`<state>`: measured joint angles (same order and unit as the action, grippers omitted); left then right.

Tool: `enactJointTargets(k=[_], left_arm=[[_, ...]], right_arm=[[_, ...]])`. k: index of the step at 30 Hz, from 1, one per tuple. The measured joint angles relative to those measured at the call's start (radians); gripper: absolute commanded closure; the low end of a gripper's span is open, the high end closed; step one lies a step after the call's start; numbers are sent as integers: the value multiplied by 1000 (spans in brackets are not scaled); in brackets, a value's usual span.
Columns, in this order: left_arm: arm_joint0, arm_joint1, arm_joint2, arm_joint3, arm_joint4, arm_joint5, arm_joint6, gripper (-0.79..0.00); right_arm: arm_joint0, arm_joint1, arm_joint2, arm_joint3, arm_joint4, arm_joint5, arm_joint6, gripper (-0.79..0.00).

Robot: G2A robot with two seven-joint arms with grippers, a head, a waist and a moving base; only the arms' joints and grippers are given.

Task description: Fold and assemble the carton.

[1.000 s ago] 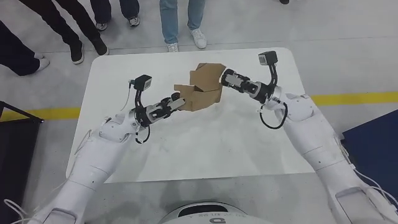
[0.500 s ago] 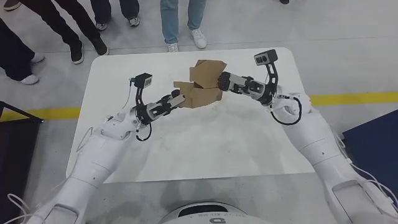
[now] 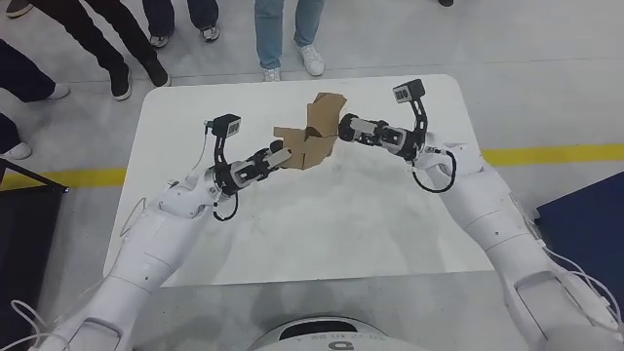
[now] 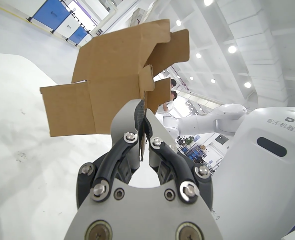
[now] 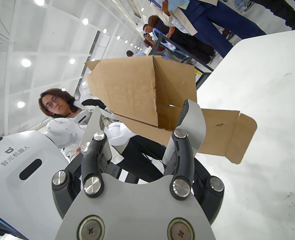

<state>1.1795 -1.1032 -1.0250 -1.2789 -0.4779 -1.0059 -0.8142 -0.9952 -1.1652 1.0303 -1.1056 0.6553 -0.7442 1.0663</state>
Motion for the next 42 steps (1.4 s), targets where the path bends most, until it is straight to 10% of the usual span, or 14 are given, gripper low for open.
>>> enactJointTargets(k=[11,19,33,42], left_arm=[[6,10,14,1,-18,-2,3,0],[5,18,25,-16,-20,-2,2,0],[15,32,30,-26,-29,-7,7,0],[26,33,49,-47,-124,8,-9,0]], right_arm=[[-16,-11,12,-46,254,97,107,-486],[7,-20,6,56,68,-13,-3,-554],[-8,-38,-3,22,269,97,106,-351],[-42,-28,71,-8,259,133,142,-456]])
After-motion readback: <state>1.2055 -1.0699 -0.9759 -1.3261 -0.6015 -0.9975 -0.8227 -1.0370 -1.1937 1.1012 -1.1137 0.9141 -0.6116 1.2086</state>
